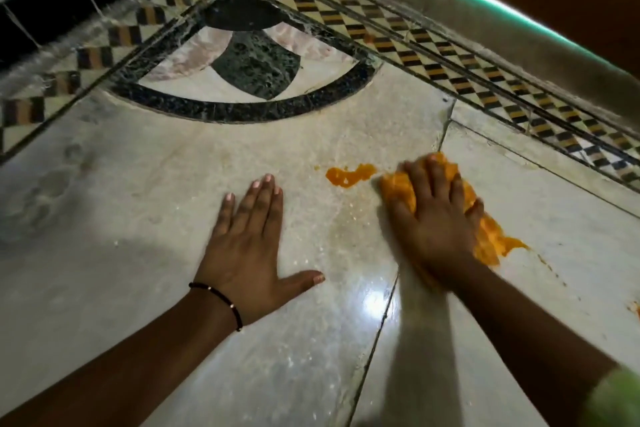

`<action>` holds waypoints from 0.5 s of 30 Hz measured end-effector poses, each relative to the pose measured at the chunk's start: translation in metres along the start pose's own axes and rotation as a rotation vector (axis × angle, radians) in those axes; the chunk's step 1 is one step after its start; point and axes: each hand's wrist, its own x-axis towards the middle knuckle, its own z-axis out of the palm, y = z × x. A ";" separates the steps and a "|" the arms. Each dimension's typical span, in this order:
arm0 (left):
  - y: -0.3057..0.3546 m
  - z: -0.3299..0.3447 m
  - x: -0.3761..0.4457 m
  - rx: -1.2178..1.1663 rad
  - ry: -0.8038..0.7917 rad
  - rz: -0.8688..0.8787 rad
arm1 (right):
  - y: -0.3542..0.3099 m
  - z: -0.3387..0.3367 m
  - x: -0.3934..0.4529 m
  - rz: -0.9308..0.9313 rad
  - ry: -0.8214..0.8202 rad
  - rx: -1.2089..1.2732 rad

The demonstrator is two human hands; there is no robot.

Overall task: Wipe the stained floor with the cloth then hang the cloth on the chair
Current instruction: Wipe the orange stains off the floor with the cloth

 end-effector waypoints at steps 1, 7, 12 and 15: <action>0.001 -0.001 0.001 -0.004 -0.005 0.001 | -0.012 -0.002 0.027 0.067 -0.010 0.065; 0.000 -0.003 0.002 0.037 -0.009 0.003 | -0.109 0.008 0.060 -0.338 -0.107 -0.061; -0.002 -0.002 0.002 0.008 0.009 0.017 | -0.062 0.012 -0.004 -0.659 -0.064 -0.194; -0.002 -0.002 0.001 -0.014 0.018 0.017 | 0.000 0.002 -0.011 -0.742 -0.092 -0.280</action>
